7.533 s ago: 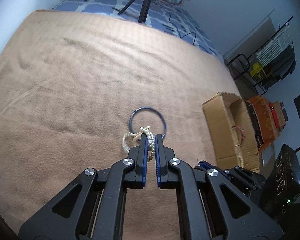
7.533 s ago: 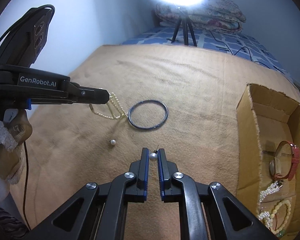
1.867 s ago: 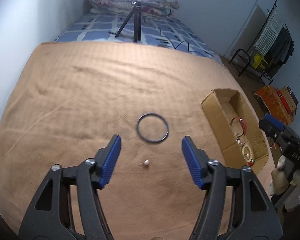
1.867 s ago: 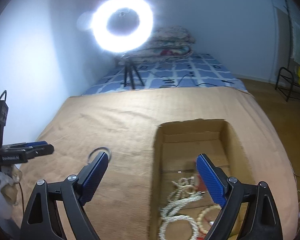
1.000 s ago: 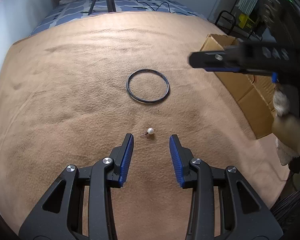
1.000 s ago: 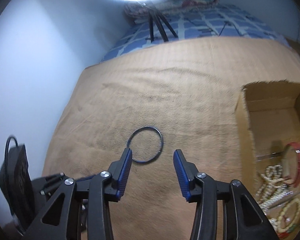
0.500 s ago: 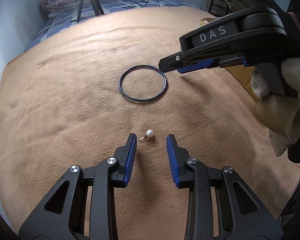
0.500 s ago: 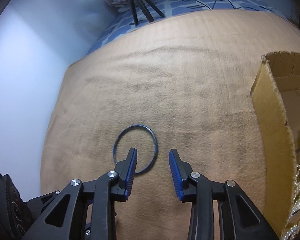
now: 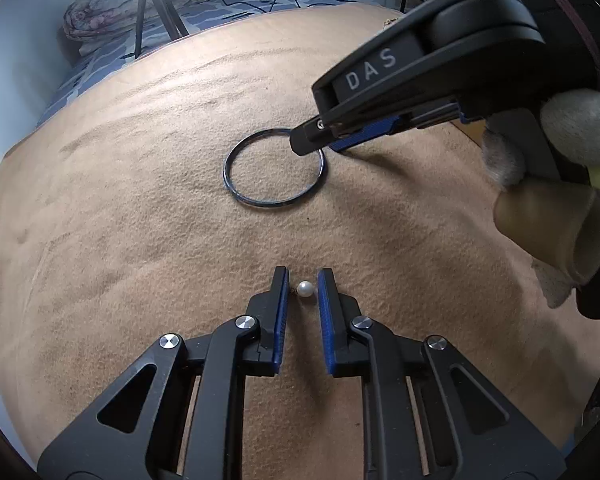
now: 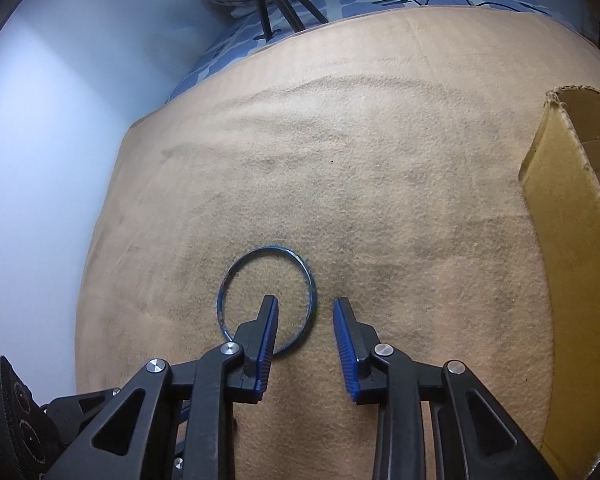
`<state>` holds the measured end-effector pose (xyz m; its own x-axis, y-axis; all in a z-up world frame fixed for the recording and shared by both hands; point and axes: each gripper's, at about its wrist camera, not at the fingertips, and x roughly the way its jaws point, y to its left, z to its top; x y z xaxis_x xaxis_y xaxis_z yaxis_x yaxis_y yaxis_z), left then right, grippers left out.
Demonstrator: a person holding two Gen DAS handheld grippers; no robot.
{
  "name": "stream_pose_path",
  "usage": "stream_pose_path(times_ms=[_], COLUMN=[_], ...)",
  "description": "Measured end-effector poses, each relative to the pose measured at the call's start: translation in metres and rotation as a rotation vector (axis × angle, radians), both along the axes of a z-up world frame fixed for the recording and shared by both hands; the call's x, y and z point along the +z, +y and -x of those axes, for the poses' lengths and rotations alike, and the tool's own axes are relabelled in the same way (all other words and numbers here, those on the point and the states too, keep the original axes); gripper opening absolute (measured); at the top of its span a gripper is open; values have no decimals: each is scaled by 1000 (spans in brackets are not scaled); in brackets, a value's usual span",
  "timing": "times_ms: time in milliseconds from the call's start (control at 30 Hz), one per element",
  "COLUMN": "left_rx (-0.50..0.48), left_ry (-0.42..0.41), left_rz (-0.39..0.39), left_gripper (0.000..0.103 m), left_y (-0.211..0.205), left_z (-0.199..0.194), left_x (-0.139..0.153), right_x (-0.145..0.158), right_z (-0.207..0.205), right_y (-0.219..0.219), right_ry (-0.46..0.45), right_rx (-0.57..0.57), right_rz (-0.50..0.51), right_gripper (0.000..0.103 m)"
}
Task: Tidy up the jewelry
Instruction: 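Move the right tool to the dark bangle and close on its rim, then lift the dark bangle with the right tool and carry it over the box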
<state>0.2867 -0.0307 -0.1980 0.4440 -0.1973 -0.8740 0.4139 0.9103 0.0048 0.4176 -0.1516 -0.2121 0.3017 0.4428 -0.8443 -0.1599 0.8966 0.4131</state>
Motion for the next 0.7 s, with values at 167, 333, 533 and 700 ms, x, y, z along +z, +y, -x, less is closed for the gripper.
stream_pose_path(times_ms=[167, 333, 533, 700], left_rx=[-1, 4, 13, 31], left_ry=[2, -13, -35, -47], left_rz=[-3, 1, 8, 32], left_gripper=[12, 10, 9, 9], left_y=[0, 1, 3, 9], left_z=[4, 4, 15, 22], left_x=[-2, -2, 4, 14], right_x=[-3, -4, 1, 18], right_z=[-4, -5, 2, 12], right_y=[7, 14, 17, 16], right_ry=[-4, -21, -68, -136], right_rx=[-5, 17, 48, 73], right_rz=[15, 45, 64, 85], right_gripper=[25, 3, 1, 1])
